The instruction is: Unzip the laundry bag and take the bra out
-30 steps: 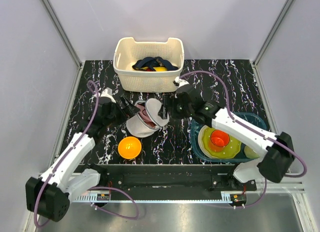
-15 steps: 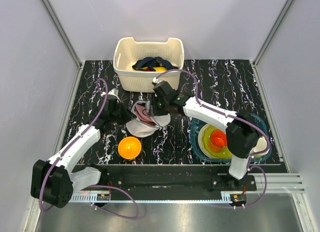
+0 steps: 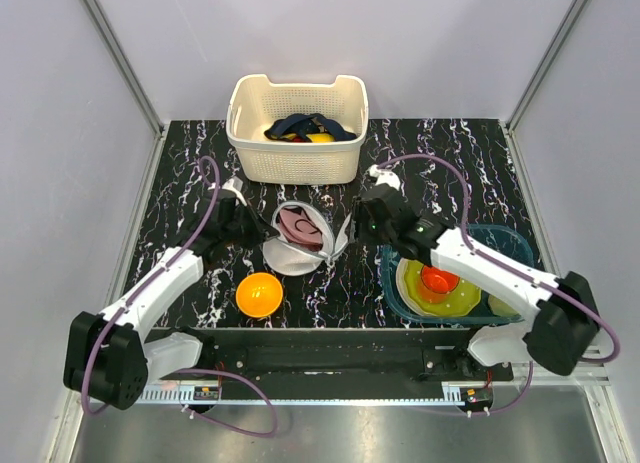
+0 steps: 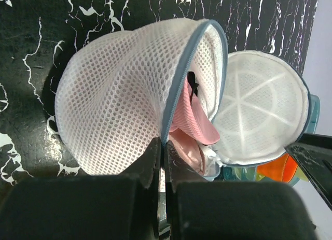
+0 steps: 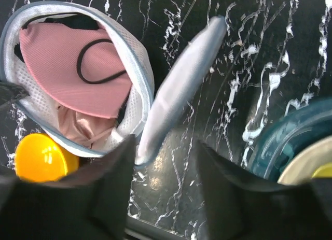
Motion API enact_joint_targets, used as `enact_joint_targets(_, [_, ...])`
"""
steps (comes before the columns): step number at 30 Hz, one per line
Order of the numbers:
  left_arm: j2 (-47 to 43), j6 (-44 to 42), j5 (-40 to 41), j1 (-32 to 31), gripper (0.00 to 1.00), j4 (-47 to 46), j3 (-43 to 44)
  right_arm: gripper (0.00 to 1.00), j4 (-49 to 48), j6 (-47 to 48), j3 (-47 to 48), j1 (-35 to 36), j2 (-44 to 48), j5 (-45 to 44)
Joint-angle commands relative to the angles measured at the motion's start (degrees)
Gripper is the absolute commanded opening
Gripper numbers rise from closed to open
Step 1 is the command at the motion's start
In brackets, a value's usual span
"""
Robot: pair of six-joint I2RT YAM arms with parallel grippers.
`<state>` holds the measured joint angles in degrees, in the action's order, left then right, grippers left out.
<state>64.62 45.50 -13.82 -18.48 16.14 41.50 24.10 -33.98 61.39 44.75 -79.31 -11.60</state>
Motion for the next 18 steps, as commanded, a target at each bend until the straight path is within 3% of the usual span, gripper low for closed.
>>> enact_joint_targets(1, [1.38,0.29,-2.61,0.29,0.0,-5.24,-0.98,0.73,0.95,-1.53,-2.42,-0.01,4.77,-3.61])
enact_joint_targets(6, [1.74,0.3,-3.49,0.29,0.0,-5.86,-1.24,0.75,-2.01,1.54,2.42,1.47,5.13,1.11])
enact_joint_targets(10, [1.74,0.47,-3.4,0.29,0.0,-5.77,-1.68,0.71,-1.17,5.67,12.23,5.95,-3.27,2.19])
enact_joint_targets(18, [1.21,0.03,-3.14,0.29,0.0,-4.28,-1.68,0.78,1.04,9.19,22.02,9.56,-16.13,5.79])
